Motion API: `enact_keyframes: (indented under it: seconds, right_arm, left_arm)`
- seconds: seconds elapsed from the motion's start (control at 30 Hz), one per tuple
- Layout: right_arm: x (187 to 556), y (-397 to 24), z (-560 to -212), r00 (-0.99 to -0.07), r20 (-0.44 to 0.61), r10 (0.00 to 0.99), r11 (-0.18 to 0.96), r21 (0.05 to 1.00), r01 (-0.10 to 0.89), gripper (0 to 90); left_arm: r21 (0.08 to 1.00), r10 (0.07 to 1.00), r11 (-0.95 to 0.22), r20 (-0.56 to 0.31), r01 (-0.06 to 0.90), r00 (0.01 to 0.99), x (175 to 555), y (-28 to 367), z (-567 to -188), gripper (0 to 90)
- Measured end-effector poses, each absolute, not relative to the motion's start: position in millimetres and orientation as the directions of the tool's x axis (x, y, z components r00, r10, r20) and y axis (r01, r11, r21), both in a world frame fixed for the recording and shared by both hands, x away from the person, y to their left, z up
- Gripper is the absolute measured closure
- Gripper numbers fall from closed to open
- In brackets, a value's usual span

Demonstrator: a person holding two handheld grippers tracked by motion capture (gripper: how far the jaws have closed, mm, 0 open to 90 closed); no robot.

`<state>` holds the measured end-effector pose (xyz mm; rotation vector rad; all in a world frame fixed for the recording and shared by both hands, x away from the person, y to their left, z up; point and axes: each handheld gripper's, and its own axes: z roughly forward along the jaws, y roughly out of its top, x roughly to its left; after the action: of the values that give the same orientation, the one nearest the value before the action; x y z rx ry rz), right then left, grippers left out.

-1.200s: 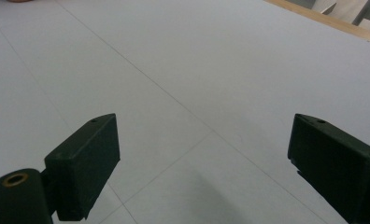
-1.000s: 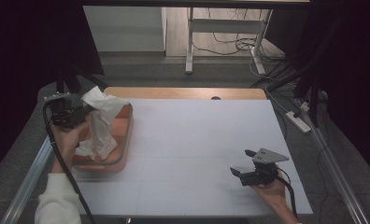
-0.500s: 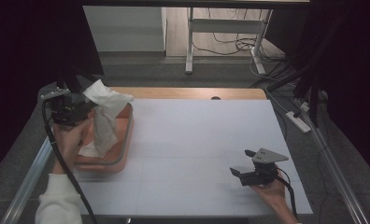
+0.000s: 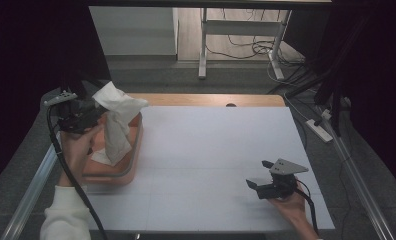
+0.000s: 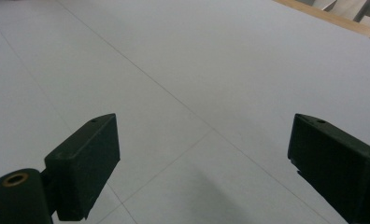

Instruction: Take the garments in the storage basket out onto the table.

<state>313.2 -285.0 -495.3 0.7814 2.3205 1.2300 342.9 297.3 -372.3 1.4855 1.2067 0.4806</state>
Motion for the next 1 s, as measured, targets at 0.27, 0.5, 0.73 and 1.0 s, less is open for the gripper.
enact_keyframes:
  seconds: [0.27, 0.5, 0.73, 1.0]
  right_arm:
    - [313, -285, -495, -0.763, -0.086, 0.64, 0.458, 0.84, 0.29, 9.4]
    - [313, -285, -495, -0.762, -0.086, 0.642, 0.458, 0.84, 0.292, 9.4]
    - [314, -285, -495, -0.764, -0.086, 0.64, 0.459, 0.84, 0.29, 9.4]
    - [315, -285, -496, -0.762, -0.086, 0.642, 0.455, 0.843, 0.288, 9.4]
  left_arm:
    - [0.905, 0.842, 0.16, -0.334, 0.395, 0.424, 341, 291, -367, 77.9]
    - [0.912, 0.826, 0.172, -0.34, 0.373, 0.45, 338, 284, -361, 77.9]
    - [0.917, 0.812, 0.177, -0.341, 0.357, 0.474, 335, 276, -357, 77.9]
    - [0.921, 0.787, 0.18, -0.346, 0.347, 0.511, 332, 265, -352, 77.9]
